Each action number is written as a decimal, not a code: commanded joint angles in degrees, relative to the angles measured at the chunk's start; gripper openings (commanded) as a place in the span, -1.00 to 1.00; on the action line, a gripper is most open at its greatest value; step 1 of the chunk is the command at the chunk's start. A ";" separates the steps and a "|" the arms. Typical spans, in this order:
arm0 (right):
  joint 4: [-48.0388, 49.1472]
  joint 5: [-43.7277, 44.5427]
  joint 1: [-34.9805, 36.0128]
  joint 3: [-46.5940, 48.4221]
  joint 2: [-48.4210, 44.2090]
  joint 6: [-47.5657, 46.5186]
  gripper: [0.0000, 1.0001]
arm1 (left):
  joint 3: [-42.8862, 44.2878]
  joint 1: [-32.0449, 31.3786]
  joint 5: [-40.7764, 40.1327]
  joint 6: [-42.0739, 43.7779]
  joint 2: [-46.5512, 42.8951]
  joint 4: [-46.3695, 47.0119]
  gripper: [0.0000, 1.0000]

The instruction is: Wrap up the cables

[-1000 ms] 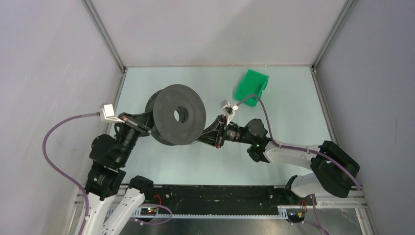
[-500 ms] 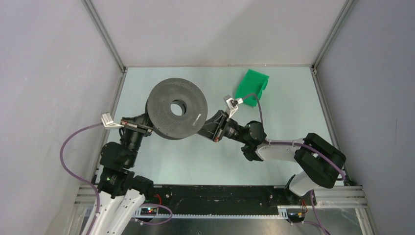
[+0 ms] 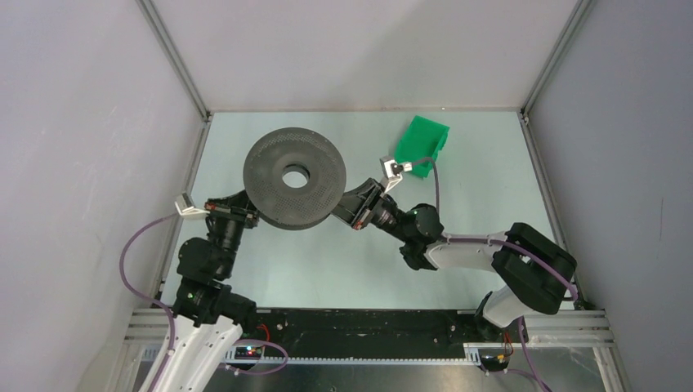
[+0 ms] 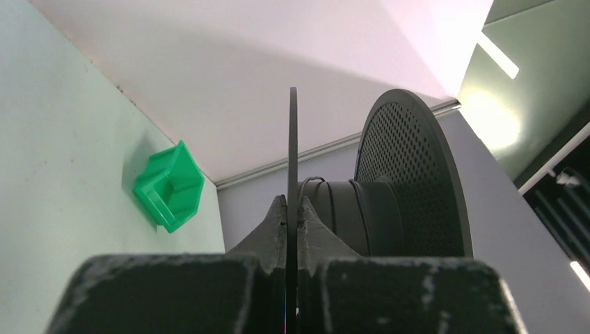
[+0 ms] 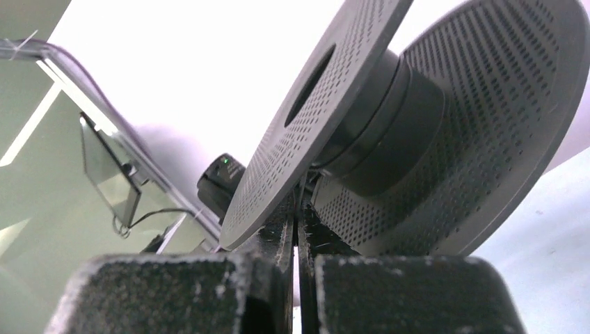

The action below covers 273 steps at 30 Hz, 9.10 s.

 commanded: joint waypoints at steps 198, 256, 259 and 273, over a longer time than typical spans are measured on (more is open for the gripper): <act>-30.91 -42.15 -26.01 -2.57 -21.97 -6.36 -1.00 | 10.13 0.77 22.04 9.95 13.04 10.90 -1.00; -9.89 58.25 14.30 10.32 8.54 -19.31 -1.00 | -6.91 0.50 -2.60 -15.26 11.23 26.57 -1.00; -8.69 57.45 14.09 7.99 6.17 -19.11 -1.00 | -8.11 0.56 -3.72 -14.30 10.62 26.63 -1.00; -3.95 59.73 13.79 3.00 4.27 -19.38 -1.00 | -7.86 0.59 -4.79 -10.56 10.39 26.59 -1.00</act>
